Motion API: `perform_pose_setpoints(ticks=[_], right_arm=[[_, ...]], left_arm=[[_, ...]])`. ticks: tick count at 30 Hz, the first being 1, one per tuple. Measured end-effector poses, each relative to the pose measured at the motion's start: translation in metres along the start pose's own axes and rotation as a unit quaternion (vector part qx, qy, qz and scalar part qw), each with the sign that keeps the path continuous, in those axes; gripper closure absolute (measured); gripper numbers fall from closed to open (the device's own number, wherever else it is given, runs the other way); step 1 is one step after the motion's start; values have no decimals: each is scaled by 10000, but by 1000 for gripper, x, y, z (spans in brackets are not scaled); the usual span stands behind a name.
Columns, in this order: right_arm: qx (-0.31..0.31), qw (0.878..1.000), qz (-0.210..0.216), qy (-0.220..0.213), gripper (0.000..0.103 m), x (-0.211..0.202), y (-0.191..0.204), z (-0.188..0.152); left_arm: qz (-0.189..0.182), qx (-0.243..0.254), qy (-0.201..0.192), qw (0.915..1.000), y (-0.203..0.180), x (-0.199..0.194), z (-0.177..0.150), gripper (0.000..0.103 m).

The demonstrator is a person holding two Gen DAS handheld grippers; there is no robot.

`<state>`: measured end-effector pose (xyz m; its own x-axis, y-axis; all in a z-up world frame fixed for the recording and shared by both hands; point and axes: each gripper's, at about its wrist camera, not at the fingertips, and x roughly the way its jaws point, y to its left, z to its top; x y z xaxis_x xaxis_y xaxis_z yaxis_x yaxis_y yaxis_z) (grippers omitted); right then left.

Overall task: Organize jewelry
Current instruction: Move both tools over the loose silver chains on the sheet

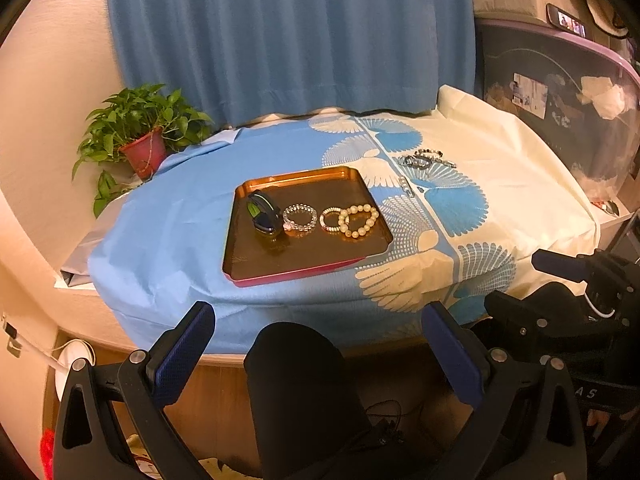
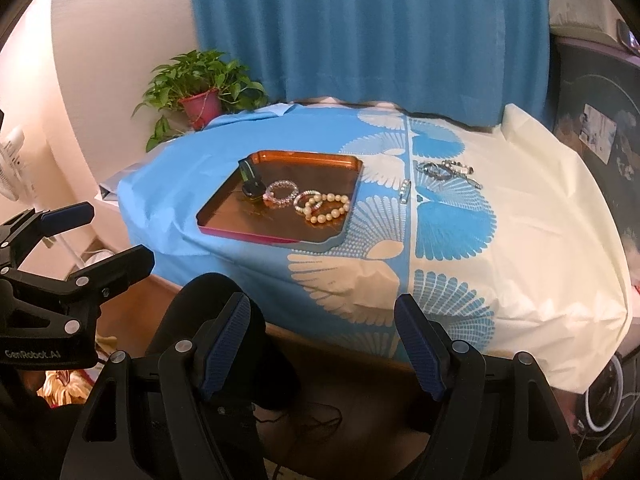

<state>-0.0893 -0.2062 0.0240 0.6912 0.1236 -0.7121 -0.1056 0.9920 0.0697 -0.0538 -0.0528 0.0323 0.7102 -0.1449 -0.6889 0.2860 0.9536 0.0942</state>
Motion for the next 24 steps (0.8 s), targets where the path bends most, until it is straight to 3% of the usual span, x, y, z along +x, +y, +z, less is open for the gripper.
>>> perform_pose_setpoints(ticks=[12, 24], right_arm=[[251, 9995, -78, 180, 28, 23, -24, 0], [896, 9948, -392, 292, 28, 53, -93, 4]], left_arm=[[-83, 137, 244, 9996, -6, 27, 8, 1], [-288, 412, 446, 9977, -35, 76, 55, 1]])
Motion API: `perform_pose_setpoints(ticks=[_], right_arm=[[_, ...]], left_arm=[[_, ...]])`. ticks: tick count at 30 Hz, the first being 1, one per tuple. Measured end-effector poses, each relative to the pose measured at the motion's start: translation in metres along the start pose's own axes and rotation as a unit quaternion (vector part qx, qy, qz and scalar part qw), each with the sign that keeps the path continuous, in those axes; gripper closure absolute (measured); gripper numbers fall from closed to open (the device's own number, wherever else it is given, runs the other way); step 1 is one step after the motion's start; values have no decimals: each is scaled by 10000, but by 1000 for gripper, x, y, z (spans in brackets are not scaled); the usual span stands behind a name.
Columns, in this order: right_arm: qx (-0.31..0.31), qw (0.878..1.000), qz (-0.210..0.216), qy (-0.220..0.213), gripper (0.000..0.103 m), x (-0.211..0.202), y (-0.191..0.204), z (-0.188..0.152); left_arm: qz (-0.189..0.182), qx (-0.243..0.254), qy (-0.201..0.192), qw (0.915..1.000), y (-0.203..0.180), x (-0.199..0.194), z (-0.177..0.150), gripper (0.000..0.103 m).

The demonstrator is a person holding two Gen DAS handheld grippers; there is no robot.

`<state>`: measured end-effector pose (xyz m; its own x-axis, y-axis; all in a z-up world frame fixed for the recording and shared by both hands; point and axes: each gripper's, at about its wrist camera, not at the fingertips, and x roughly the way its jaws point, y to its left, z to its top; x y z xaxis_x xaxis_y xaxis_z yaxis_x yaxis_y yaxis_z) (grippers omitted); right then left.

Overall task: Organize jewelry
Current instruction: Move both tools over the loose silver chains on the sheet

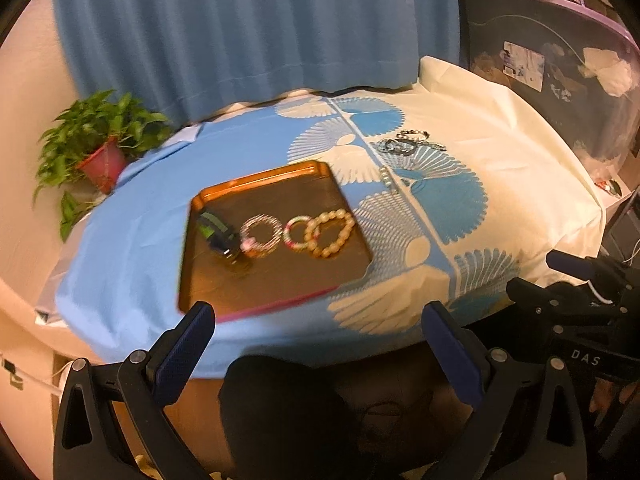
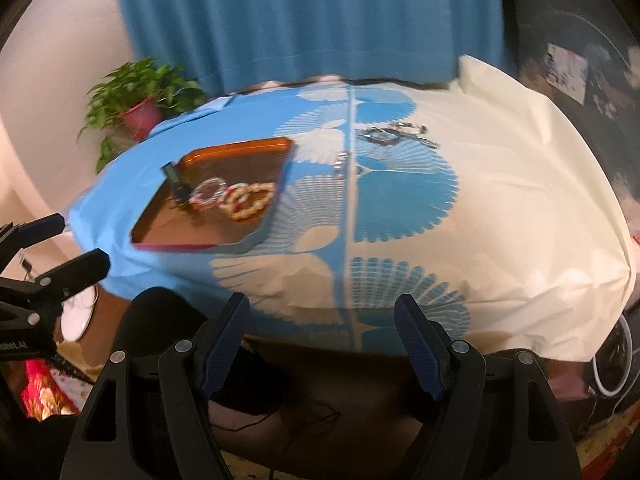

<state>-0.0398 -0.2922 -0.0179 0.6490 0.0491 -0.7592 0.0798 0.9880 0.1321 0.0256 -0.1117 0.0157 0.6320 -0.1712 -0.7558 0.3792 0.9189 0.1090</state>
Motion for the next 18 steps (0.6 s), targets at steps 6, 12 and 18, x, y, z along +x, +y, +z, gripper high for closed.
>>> perform_pose_setpoints(ticks=[6, 12, 18], right_arm=[[334, 9990, -286, -125, 28, 25, -54, 35], [561, 9967, -465, -362, 28, 64, -109, 91], [600, 9959, -564, -372, 28, 137, -148, 151]], left_arm=[[-168, -201, 16, 9997, -6, 43, 60, 1], [143, -131, -88, 9998, -12, 113, 136, 1], [-218, 100, 335, 9992, -29, 221, 204, 1]])
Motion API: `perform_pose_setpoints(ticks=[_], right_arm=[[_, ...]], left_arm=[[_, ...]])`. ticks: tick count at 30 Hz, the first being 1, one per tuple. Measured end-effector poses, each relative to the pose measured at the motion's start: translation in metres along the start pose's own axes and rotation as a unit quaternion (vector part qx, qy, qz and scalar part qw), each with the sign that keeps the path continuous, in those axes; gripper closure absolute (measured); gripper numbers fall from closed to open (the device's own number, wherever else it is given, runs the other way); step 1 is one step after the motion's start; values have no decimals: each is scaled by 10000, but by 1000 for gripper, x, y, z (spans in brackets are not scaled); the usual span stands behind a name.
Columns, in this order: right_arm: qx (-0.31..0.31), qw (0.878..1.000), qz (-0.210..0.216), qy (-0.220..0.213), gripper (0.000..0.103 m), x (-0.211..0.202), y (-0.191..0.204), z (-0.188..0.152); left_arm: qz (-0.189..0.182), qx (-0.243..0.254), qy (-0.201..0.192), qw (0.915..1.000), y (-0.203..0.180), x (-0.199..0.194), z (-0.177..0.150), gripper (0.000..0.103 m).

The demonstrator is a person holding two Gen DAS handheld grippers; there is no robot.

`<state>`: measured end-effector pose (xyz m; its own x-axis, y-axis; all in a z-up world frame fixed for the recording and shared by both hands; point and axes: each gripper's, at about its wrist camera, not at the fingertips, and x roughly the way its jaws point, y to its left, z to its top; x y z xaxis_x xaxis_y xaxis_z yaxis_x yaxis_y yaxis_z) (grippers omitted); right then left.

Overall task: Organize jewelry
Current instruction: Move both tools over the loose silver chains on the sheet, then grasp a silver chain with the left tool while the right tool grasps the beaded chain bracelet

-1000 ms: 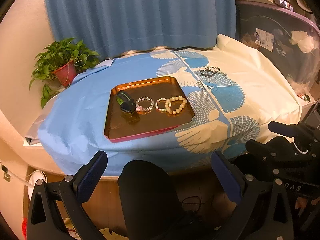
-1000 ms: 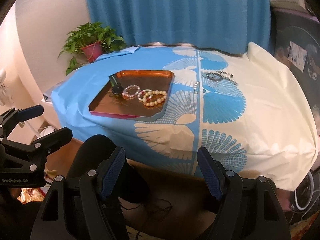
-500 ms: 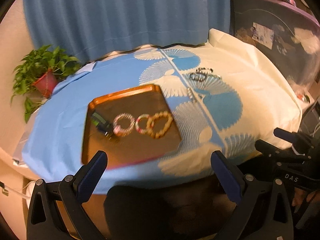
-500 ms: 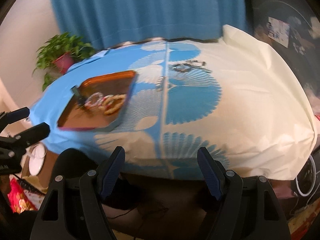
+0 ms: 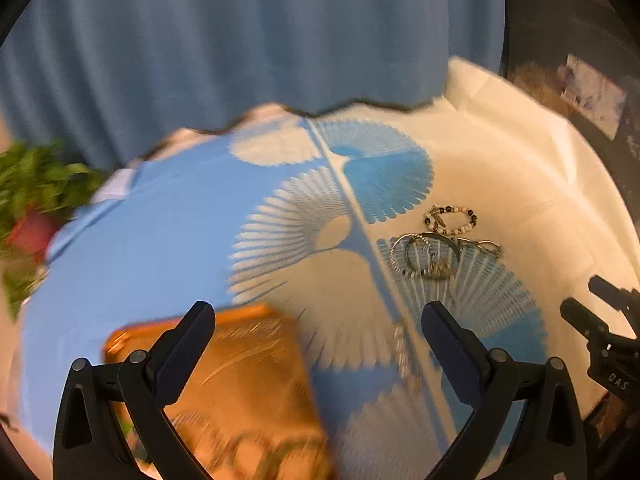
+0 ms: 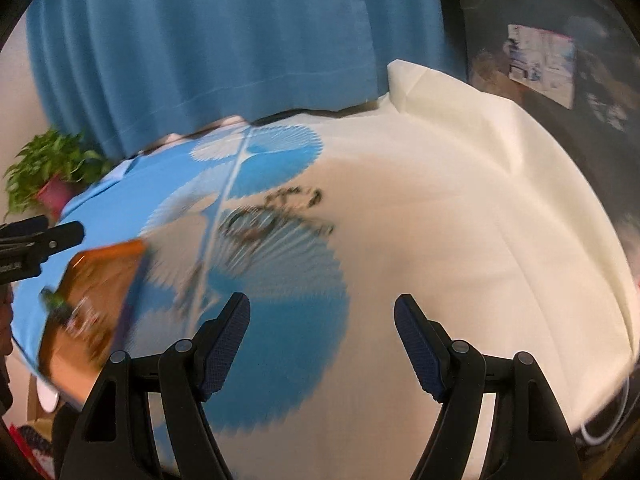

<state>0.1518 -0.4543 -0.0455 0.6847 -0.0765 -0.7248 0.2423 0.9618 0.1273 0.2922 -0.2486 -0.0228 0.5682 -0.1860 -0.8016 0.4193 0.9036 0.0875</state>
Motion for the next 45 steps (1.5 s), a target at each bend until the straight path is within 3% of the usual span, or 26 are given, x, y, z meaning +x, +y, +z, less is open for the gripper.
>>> perform_pose_setpoints(ticks=[6, 12, 22, 28, 34, 42, 44, 45], right_arm=[[41, 9998, 50, 177, 28, 75, -12, 33], [-114, 9997, 43, 216, 28, 116, -14, 47], [-989, 9937, -122, 517, 24, 146, 7, 53], [-926, 9944, -51, 514, 23, 146, 5, 52], [-945, 9941, -43, 527, 22, 146, 7, 52], [-955, 9940, -57, 531, 21, 146, 8, 51], [-959, 9940, -59, 532, 21, 146, 7, 51], [-958, 9940, -55, 532, 21, 147, 7, 52]], left_arm=[[-276, 120, 513, 9982, -12, 77, 24, 1], [-67, 429, 779, 9960, -19, 116, 21, 0], [-330, 723, 1021, 9916, -25, 123, 27, 1], [-394, 488, 880, 9941, -15, 123, 38, 1], [-393, 809, 938, 9915, -24, 135, 37, 2], [-389, 989, 691, 9919, -28, 131, 34, 2], [-493, 1040, 747, 9905, -29, 131, 33, 7], [-731, 1051, 833, 9883, -30, 128, 33, 24]])
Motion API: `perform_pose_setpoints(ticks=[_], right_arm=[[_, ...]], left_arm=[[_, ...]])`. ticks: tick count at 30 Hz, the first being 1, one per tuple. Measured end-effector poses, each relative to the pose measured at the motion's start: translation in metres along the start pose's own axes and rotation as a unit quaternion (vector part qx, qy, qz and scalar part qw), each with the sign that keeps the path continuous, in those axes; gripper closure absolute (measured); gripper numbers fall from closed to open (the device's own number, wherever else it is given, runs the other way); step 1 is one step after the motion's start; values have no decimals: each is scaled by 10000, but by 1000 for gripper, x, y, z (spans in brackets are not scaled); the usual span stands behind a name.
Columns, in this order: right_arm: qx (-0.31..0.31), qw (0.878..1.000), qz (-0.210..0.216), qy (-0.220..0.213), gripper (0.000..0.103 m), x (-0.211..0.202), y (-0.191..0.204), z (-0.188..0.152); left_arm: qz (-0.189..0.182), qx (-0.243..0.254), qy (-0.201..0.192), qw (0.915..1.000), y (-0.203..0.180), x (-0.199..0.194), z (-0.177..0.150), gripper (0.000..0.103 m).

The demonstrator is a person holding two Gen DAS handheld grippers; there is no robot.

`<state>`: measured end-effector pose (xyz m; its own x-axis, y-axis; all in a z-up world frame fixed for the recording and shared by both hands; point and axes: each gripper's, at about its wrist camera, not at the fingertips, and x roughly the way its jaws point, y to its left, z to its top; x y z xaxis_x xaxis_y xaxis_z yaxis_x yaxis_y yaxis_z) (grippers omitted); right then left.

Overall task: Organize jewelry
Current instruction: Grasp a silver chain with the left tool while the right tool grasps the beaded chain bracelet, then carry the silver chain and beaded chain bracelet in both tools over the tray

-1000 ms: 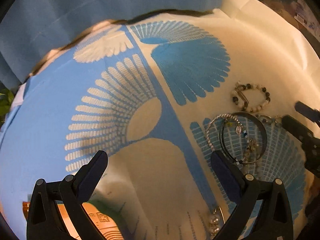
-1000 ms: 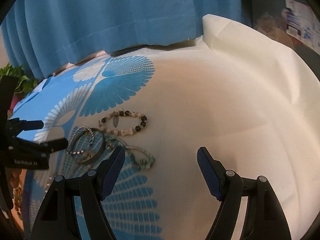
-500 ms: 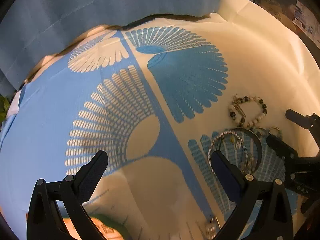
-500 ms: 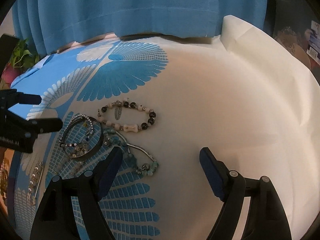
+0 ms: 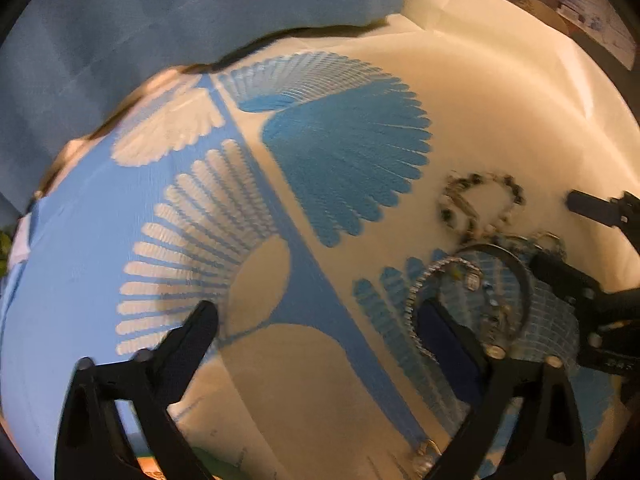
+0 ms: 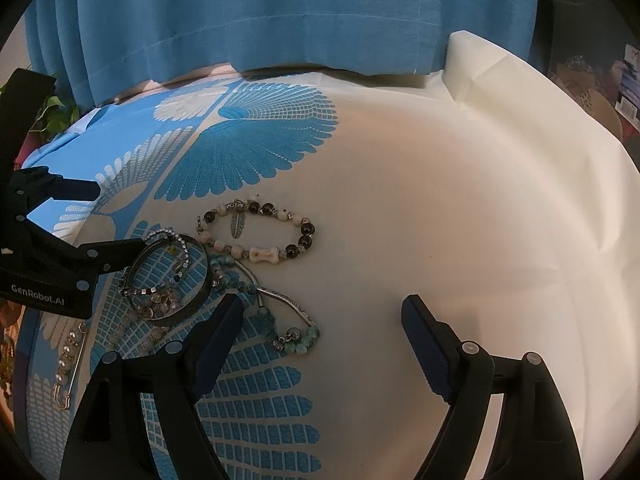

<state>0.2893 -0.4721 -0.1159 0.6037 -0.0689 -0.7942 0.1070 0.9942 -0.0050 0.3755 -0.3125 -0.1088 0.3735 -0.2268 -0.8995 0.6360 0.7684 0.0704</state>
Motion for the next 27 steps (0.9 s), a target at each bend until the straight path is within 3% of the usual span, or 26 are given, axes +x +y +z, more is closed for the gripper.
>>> perform_pose_setpoints(ticks=[1, 2, 4, 5, 6, 7, 9, 18, 27], right_arm=[[-9, 10000, 4, 1, 21, 0, 0, 0], [-42, 10000, 28, 3, 21, 1, 0, 0], [-155, 9998, 100, -24, 28, 0, 3, 0], [-258, 9995, 164, -93, 36, -2, 5, 0], [-344, 9991, 207, -147, 69, -3, 8, 1], [-436, 9986, 230, -167, 93, -4, 12, 0], [-518, 9984, 176, -133, 93, -7, 17, -3], [-203, 9986, -57, -488, 93, -71, 6, -10], [-132, 9956, 150, -915, 93, -162, 22, -27]], left_arm=[[-250, 15, 59, 9997, -1, -1, 1, 47], [-429, 95, 82, 9990, -5, -4, 2, 56], [-616, 493, 43, 9969, -21, -8, 1, 100], [-625, 584, 35, 9963, -26, -8, 0, 102], [-664, 666, 23, 9956, -34, -9, -2, 102], [-757, 662, 39, 9949, -37, -10, -4, 102], [-953, 487, 8, 9943, -38, -16, -5, 102], [-858, 307, -700, 9934, -35, -97, -17, 102], [-625, 70, -992, 9931, -42, -177, -70, 102]])
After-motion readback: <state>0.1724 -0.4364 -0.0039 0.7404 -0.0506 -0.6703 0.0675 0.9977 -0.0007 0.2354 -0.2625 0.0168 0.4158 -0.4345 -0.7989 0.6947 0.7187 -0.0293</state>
